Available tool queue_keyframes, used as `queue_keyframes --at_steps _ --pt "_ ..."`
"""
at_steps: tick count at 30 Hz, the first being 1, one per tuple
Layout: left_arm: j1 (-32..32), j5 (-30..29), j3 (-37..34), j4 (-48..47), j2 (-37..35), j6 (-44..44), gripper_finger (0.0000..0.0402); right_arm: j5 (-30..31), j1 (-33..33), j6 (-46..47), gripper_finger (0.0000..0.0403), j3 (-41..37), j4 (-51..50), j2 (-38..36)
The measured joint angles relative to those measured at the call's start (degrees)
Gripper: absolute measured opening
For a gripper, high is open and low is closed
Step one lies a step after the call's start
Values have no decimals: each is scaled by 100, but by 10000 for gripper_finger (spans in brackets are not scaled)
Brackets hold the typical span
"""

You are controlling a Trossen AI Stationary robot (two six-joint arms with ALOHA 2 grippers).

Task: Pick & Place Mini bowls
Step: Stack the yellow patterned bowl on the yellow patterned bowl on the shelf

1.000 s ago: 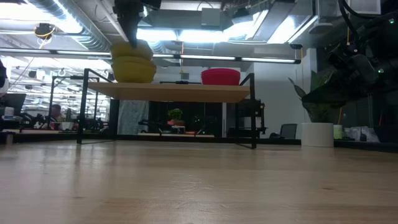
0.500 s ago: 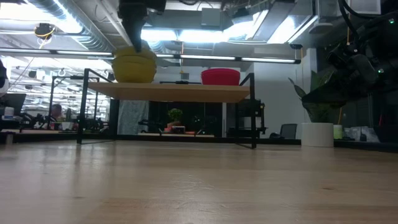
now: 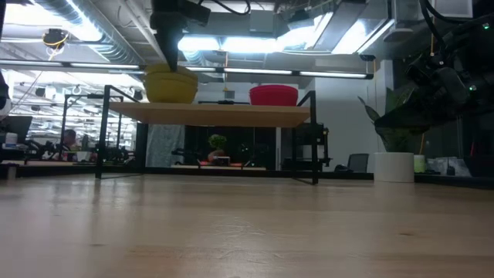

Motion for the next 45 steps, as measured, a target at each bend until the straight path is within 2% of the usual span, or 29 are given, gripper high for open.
queue_keyframes --at_steps 6,40,45 --pt "2 19 0 0 0 -21 8 0 0 1 14 1 -1 -1" --pt "-1 404 4 14 -79 -486 103 2 -1 2 14 1 0 0" --pt "-158 339 575 -122 -85 -411 104 0 0 2 14 0 0 -2"
